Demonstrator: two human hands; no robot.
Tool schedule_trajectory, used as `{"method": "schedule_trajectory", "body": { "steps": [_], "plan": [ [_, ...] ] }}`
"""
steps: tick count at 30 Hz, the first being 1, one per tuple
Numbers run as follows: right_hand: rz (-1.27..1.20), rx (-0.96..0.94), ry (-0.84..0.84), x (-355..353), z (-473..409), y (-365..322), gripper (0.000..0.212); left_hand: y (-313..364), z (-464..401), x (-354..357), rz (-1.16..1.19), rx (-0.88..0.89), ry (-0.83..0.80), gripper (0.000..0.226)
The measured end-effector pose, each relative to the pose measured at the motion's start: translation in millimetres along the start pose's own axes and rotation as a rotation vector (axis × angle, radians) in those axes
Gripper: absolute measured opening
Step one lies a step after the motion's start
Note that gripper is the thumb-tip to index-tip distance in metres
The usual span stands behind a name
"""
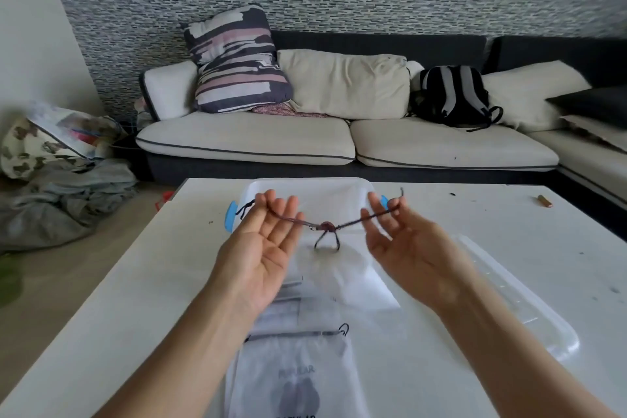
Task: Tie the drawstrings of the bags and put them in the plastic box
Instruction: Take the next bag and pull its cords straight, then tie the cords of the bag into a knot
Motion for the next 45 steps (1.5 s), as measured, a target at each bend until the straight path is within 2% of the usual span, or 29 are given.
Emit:
{"method": "schedule_trajectory", "body": {
  "steps": [2, 5, 8, 12, 14, 16, 19, 22, 24, 27, 28, 34, 38, 40, 42, 45],
  "plan": [
    [-0.121, -0.021, -0.034, -3, -2, -15, 0.012, 8, -13, -11, 0.095, -0.032, 0.099, 0.025],
    [-0.123, -0.026, -0.028, -15, -6, -35, 0.025, 23, -28, -25, 0.084, 0.011, 0.204, 0.025],
    [0.088, -0.109, 0.047, -33, -11, -48, 0.026, 42, -44, -38, -0.061, 0.113, 0.278, 0.020],
    [0.342, -0.258, 0.120, -36, -12, -50, 0.026, 60, -50, -41, -0.279, 0.257, 0.278, 0.016],
    [0.535, -0.348, 0.178, -37, -12, -49, 0.022, 51, -42, -38, -0.368, 0.271, 0.230, 0.017],
    [0.746, -0.394, 0.201, -40, -10, -47, 0.019, 31, -33, -34, -0.391, 0.195, 0.165, 0.019],
    [1.200, -0.422, 0.143, -36, -5, -35, 0.020, 10, -25, -30, -0.382, 0.104, 0.123, 0.022],
    [1.700, -0.505, -0.069, -27, 0, -9, 0.061, -1, -22, -27, -0.318, -0.006, 0.115, 0.026],
    [1.854, -0.560, -0.178, -23, 4, 7, 0.067, -12, -19, -26, -0.285, -0.081, 0.114, 0.027],
    [1.877, -0.650, -0.262, -17, 6, 21, 0.043, -22, -18, -25, -0.243, -0.130, 0.134, 0.027],
    [1.888, -0.678, -0.275, -15, 7, 23, 0.041, -22, -19, -26, -0.223, -0.130, 0.149, 0.027],
    [2.064, -0.658, -0.297, -17, 13, 37, 0.071, -9, -21, -26, -0.013, -0.177, 0.171, 0.027],
    [2.114, -0.792, -0.246, -12, 18, 52, 0.095, -15, -12, -17, 0.046, -0.250, 0.100, 0.026],
    [2.101, -0.858, -0.197, -8, 18, 62, 0.098, -20, -6, -13, 0.056, -0.280, 0.070, 0.027],
    [2.061, -0.903, -0.223, -6, 17, 71, 0.084, -23, -1, -10, 0.072, -0.298, 0.054, 0.028],
    [2.002, -0.955, -0.348, -2, 19, 80, 0.046, -23, 0, -9, 0.059, -0.302, 0.043, 0.027]
  ]
}}
Point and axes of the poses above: each hand's wrist, its own z-axis away from the middle knuckle, its own x-axis out of the palm, y = z × x, the point moved 5 cm from there along -z, towards the middle knuckle, and after that the axes turned 14 degrees about y, right-handed, at the moved point
